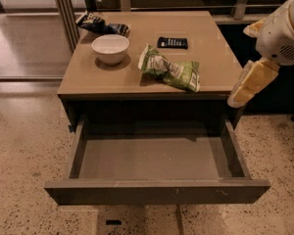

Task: Place green jalapeno chip bag into top drawer

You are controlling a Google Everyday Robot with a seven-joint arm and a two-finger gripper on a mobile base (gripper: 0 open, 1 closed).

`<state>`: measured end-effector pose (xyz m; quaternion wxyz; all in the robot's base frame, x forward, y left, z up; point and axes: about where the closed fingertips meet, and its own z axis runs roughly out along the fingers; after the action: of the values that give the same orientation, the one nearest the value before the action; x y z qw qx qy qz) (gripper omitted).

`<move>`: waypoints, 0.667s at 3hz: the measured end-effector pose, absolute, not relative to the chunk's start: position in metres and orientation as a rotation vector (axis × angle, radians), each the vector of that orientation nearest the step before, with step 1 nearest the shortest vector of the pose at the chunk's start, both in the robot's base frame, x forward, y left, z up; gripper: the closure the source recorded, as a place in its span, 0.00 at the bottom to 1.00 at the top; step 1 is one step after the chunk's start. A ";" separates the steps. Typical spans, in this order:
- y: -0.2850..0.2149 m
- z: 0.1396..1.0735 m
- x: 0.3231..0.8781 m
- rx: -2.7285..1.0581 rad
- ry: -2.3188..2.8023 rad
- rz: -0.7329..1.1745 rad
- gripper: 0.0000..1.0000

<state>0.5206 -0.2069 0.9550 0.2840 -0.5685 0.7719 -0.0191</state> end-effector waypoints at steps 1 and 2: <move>-0.195 0.945 0.570 -1.425 1.978 -0.007 0.00; -0.180 0.934 0.614 -1.344 1.899 0.066 0.00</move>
Offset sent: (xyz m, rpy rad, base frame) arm 0.1493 0.0393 -0.0355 0.3656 -0.1984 -0.0052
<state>0.6144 -0.1801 0.9338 0.3958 -0.5304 0.7492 0.0262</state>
